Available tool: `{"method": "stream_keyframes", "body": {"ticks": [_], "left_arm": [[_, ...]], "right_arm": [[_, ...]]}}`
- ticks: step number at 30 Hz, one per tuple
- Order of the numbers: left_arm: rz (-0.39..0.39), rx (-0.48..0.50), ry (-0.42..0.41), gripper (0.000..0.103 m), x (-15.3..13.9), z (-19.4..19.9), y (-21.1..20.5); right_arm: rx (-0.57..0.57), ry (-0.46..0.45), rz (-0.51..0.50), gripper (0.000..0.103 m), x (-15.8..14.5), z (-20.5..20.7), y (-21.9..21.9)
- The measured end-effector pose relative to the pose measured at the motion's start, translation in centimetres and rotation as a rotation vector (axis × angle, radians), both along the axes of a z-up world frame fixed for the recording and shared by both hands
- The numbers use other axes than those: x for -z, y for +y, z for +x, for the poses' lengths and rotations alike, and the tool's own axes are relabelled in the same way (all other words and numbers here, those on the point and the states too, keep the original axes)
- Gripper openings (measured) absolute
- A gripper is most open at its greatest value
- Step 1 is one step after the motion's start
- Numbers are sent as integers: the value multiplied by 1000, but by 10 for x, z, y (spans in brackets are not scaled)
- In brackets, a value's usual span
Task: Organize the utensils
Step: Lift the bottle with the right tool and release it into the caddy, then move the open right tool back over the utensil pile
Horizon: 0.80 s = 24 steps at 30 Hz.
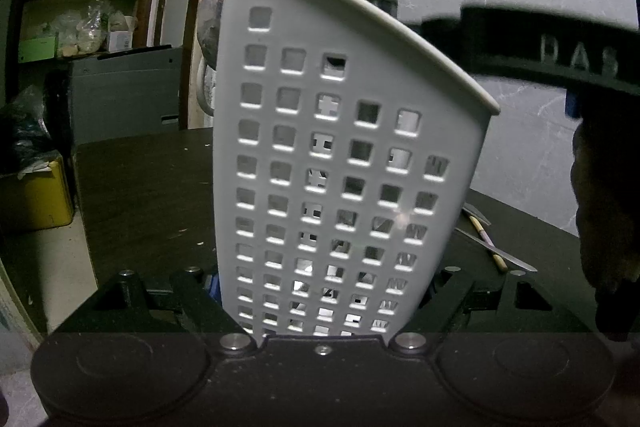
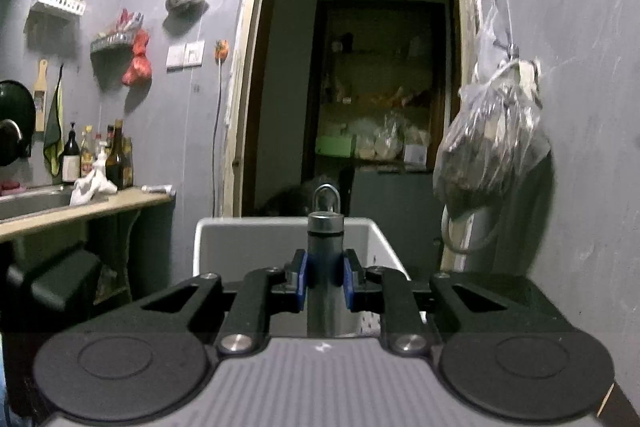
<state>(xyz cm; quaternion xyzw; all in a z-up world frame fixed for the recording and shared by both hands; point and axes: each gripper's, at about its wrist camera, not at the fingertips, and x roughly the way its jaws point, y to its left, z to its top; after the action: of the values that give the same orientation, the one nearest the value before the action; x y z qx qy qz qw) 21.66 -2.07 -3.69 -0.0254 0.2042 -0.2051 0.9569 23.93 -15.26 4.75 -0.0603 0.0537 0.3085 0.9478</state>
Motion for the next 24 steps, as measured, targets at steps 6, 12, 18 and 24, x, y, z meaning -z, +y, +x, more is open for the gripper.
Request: {"method": "stream_keyframes", "body": {"ticks": [6, 12, 18, 24], "left_arm": [[0, 4, 2, 83, 0, 1, 1], [4, 4, 2, 83, 0, 1, 2], [3, 6, 2, 83, 0, 2, 2], [2, 6, 2, 83, 0, 2, 2]], "right_arm": [[17, 29, 7, 27, 8, 0, -6], [15, 32, 19, 34, 7, -2, -10], [21, -29, 87, 73, -4, -11, -27], [128, -108, 149, 103, -17, -19, -56]]}}
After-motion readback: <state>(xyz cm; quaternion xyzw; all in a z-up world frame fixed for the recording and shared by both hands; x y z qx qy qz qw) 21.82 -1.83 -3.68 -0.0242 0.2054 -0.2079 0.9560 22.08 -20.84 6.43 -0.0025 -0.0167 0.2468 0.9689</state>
